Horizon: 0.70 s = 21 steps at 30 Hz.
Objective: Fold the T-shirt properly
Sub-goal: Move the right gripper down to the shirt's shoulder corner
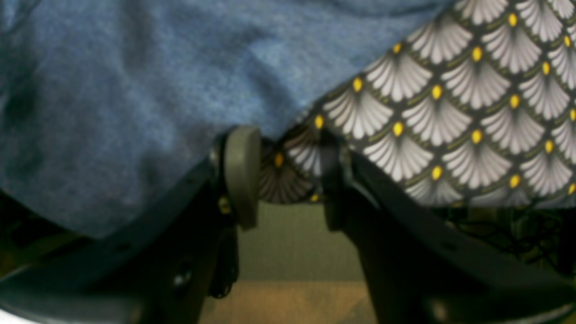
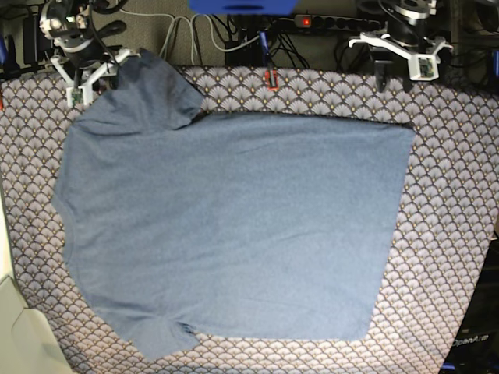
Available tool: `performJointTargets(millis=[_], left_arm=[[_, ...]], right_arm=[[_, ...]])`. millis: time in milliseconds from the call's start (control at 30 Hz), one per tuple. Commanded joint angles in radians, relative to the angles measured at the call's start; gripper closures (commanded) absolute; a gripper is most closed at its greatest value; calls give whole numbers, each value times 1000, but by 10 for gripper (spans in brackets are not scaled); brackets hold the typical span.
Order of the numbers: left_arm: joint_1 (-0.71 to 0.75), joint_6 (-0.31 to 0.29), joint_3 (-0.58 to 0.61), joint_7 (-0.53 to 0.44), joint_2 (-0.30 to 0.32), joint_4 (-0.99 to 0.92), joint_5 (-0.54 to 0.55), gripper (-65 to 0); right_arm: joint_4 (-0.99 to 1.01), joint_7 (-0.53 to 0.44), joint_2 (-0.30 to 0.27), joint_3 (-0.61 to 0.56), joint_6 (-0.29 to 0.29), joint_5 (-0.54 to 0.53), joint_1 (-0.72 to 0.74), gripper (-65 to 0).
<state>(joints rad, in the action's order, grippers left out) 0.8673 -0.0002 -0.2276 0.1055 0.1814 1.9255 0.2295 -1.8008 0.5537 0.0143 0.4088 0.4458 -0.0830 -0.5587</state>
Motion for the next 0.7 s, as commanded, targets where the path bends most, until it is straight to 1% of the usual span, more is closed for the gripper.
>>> performJointTargets(millis=[0, 133, 433, 533, 667], left_arm=[[11, 4, -6, -26, 3, 18, -2, -281], [11, 4, -6, -26, 3, 18, -2, -281], [11, 4, -8, -26, 3, 15, -2, -281], [11, 4, -8, -26, 3, 12, -2, -281], [10, 4, -8, -26, 3, 12, -2, -281]], right_arm=[[-12, -8, -4, -3, 8, -2, -2, -233], [-12, -7, -4, -6, 8, -2, -5, -233], [-12, -8, -4, -54, 8, -2, -7, -220], [-12, -11, -4, -60, 8, -2, -5, -156], [-11, -11, -4, -58, 8, 1, -1, 0]])
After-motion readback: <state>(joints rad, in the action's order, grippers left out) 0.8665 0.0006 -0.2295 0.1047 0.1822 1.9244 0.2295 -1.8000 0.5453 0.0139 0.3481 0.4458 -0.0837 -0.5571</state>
